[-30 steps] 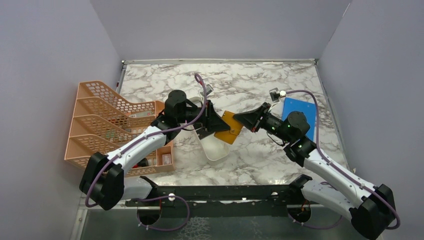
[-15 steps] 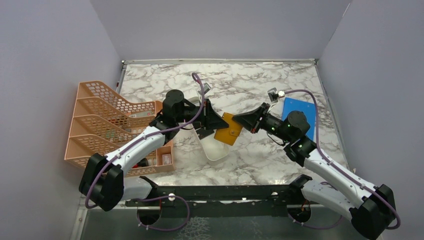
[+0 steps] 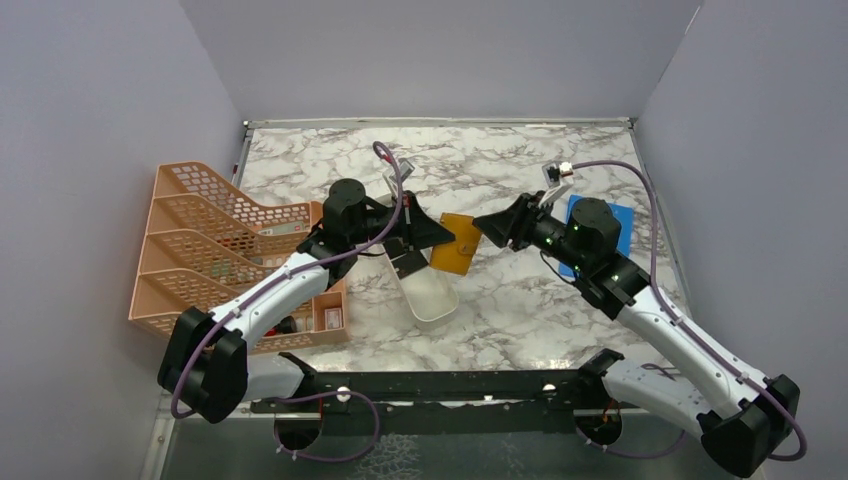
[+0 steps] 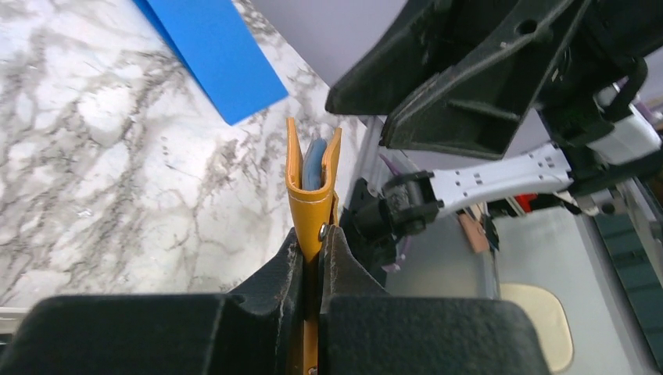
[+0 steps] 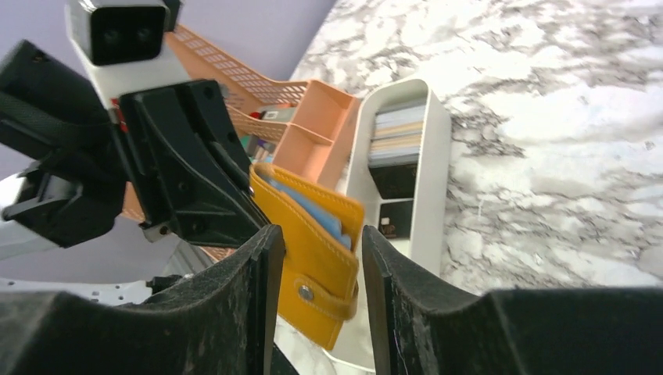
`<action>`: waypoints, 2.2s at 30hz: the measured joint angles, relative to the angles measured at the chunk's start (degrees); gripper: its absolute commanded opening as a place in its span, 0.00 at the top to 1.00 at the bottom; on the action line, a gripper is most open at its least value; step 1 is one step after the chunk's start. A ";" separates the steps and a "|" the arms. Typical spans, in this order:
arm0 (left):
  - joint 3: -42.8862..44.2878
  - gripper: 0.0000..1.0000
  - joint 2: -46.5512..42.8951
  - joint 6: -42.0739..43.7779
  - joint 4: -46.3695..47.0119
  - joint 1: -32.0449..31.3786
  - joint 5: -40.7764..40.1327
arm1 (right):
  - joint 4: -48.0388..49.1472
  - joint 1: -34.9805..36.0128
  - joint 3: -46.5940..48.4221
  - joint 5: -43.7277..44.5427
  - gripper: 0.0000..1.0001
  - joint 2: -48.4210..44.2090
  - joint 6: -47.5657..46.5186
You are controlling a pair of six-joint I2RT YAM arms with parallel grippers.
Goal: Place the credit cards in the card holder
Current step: Adjust the card holder, then open the card holder at the center of the board.
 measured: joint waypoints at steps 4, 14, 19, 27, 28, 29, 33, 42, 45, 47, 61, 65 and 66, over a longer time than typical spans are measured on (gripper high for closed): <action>0.07 1.00 -0.02 -0.22 0.00 0.00 -4.66 | -2.93 -0.02 0.22 0.90 0.55 0.92 -0.07; 0.28 1.00 -0.72 -1.60 -0.02 0.00 -10.14 | -2.67 0.61 -0.02 -0.15 0.59 4.17 0.02; 0.28 1.00 -0.72 -2.14 -0.02 0.00 -11.21 | -1.38 1.16 -0.02 -0.55 0.60 5.44 0.39; 0.28 1.00 -0.68 -2.97 -0.13 0.35 -11.23 | 0.81 2.21 -0.02 -0.37 0.54 8.09 0.50; 0.28 1.00 -0.66 -3.04 -0.15 0.35 -11.23 | 1.07 2.38 -0.02 -0.33 0.54 8.48 0.48; 0.28 1.00 -0.63 -3.06 -0.26 0.37 -11.23 | 1.27 2.58 -0.02 -0.22 0.54 8.81 0.48; 0.28 1.00 -0.59 -3.21 -0.98 0.48 -11.23 | 1.88 3.08 -0.02 0.31 0.55 9.92 0.44; 0.28 1.00 -0.42 -3.78 -1.57 0.70 -11.26 | 2.34 4.55 -0.02 2.25 0.47 10.60 -0.09; 0.28 1.00 0.00 -3.85 -1.57 0.70 -11.30 | 2.40 5.03 -0.02 2.67 0.46 11.04 -0.17; 0.28 1.00 0.22 -3.82 -1.79 0.70 -11.39 | 2.47 5.35 -0.02 3.08 0.49 11.45 -0.46; 0.28 1.00 0.31 -3.80 -2.84 0.96 -12.61 | 0.09 7.06 0.15 11.21 0.99 12.39 -3.56; 0.28 0.98 0.31 -3.52 -2.84 0.96 -12.94 | -0.04 7.43 0.15 12.55 0.99 12.37 -3.69; 0.26 0.93 0.31 -3.34 -2.86 0.96 -13.03 | -0.22 7.48 0.15 12.96 0.98 12.28 -3.76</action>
